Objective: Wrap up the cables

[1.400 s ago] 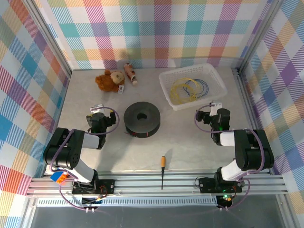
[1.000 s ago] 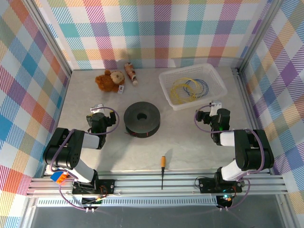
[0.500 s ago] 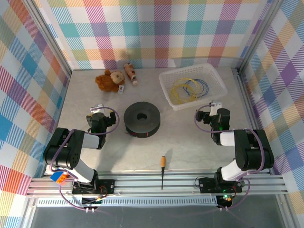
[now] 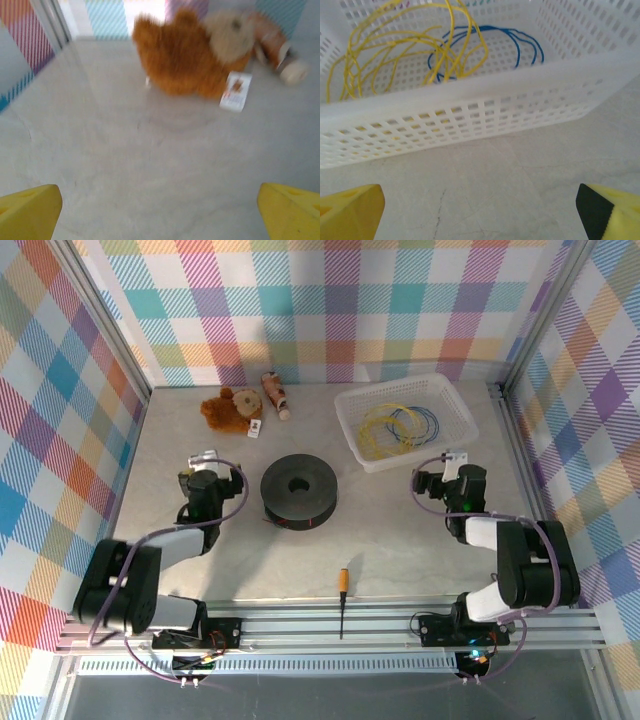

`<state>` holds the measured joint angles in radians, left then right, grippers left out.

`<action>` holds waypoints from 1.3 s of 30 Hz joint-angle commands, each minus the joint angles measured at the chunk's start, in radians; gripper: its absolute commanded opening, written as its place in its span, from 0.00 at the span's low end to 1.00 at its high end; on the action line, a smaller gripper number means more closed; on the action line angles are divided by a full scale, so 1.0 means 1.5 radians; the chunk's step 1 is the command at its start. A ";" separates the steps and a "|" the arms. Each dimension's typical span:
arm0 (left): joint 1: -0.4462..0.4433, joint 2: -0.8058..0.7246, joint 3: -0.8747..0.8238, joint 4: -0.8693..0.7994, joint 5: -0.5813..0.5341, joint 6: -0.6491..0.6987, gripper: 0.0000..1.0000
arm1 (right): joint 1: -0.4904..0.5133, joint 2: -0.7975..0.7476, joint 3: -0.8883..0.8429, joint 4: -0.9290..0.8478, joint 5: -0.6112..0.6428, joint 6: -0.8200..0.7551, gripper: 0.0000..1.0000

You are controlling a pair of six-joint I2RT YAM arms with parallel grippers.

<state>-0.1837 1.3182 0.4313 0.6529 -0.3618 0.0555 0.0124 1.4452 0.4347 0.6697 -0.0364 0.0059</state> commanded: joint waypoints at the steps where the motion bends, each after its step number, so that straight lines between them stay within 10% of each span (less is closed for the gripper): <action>1: -0.013 -0.098 0.036 -0.074 0.002 0.033 1.00 | 0.001 -0.061 0.028 -0.074 -0.019 -0.015 0.99; 13: -0.036 -0.361 0.182 -0.405 0.169 -0.213 1.00 | 0.009 -0.317 0.233 -0.556 -0.005 0.246 0.99; 16: -0.036 -0.383 0.236 -0.559 0.181 -0.231 1.00 | 0.008 -0.285 0.276 -0.628 0.019 0.291 0.99; 25: -0.035 -0.369 0.204 -0.615 0.129 -0.379 1.00 | 0.004 -0.116 0.409 -0.731 -0.056 0.396 0.99; 39: -0.033 -0.187 0.210 -0.606 0.252 -0.421 1.00 | 0.065 0.107 0.567 -0.872 0.003 0.588 0.95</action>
<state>-0.2268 0.9951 0.7189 -0.2352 -0.0448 -0.5480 0.0925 1.5696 1.2308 -0.5701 -0.0597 0.8097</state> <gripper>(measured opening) 0.996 0.958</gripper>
